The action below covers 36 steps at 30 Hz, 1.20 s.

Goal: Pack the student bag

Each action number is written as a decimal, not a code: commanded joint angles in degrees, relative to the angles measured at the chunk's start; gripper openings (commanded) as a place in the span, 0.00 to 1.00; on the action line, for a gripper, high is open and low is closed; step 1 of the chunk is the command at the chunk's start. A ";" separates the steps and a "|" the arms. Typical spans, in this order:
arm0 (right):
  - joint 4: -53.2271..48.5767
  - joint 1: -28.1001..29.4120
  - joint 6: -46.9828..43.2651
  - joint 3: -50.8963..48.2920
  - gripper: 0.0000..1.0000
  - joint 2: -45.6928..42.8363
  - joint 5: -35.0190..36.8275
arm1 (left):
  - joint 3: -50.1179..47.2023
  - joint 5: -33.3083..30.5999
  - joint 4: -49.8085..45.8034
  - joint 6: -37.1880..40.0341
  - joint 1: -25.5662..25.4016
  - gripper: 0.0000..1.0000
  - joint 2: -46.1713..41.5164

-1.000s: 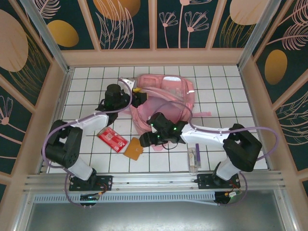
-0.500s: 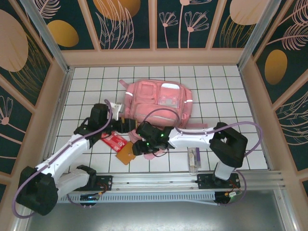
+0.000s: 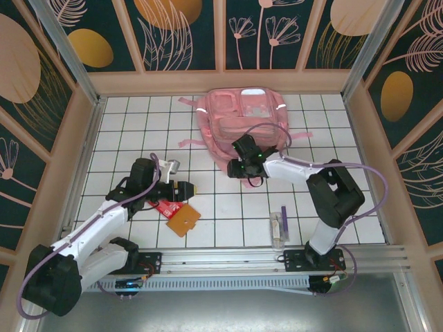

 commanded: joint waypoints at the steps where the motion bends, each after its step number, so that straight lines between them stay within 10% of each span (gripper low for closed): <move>1: -2.75 2.93 5.82 -2.13 0.52 -6.07 -2.19 | 2.63 -3.18 -6.70 -5.44 0.09 0.65 0.95; 11: -0.22 23.90 32.60 -4.04 0.72 -8.69 -5.50 | 1.99 -6.10 -15.29 -10.66 0.09 0.64 7.79; 18: 8.28 26.13 35.73 -6.95 0.69 -4.40 -10.62 | 1.82 -7.36 -14.54 -7.46 0.06 0.63 14.55; 36: 25.81 25.94 38.72 -12.86 0.19 3.94 -11.73 | 1.08 -10.59 -20.10 -10.49 -0.79 0.58 9.34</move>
